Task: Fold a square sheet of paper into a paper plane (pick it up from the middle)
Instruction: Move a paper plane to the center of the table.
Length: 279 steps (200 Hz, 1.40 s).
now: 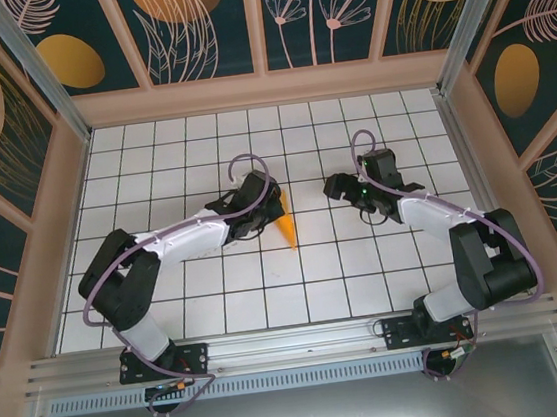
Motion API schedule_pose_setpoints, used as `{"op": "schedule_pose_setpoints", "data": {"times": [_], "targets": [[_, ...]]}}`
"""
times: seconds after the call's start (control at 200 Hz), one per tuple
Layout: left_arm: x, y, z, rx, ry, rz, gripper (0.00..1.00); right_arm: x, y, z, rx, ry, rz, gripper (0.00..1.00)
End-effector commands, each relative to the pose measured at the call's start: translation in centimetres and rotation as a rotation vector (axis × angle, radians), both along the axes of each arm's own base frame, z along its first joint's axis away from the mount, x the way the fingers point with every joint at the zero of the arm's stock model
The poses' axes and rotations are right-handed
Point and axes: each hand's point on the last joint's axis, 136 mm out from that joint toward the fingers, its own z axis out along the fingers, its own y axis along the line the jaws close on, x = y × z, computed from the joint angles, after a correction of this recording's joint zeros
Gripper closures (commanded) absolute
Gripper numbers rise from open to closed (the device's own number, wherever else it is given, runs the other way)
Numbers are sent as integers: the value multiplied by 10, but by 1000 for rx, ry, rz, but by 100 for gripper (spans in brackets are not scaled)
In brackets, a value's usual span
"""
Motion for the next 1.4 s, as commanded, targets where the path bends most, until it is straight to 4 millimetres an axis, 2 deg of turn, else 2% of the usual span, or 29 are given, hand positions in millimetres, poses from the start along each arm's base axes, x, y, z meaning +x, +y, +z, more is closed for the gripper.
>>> {"op": "schedule_pose_setpoints", "data": {"times": [0.0,0.065,0.15,0.21,0.415,0.5,0.625,0.726,0.816,0.966,1.171,1.391], "targets": [[12,-8,25,-75,-87,-40,100,10,6,22,58,-43,-10,16],[15,-3,18,-138,-77,-39,100,11,12,22,76,-46,7,16],[9,8,-10,-186,-13,-43,100,10,25,22,86,-50,44,17],[4,11,-20,-209,7,-43,100,9,37,22,78,-53,72,17],[-4,33,-35,-195,13,-5,100,5,80,23,20,-74,172,21],[-7,41,-40,-175,20,11,100,1,103,24,3,-79,223,26],[-11,47,-45,-166,30,18,100,-11,138,24,9,-77,307,41],[-11,48,-47,-159,31,16,100,-19,155,16,9,-48,343,50],[-12,48,-48,-156,33,10,100,-24,165,7,10,-21,372,59],[-14,48,-51,-152,41,-2,100,-28,180,2,10,-9,414,73],[-15,49,-53,-146,47,-3,100,-24,186,-10,-17,21,418,76],[-16,53,-59,-128,59,7,100,-22,176,-27,-83,58,386,74]]}}
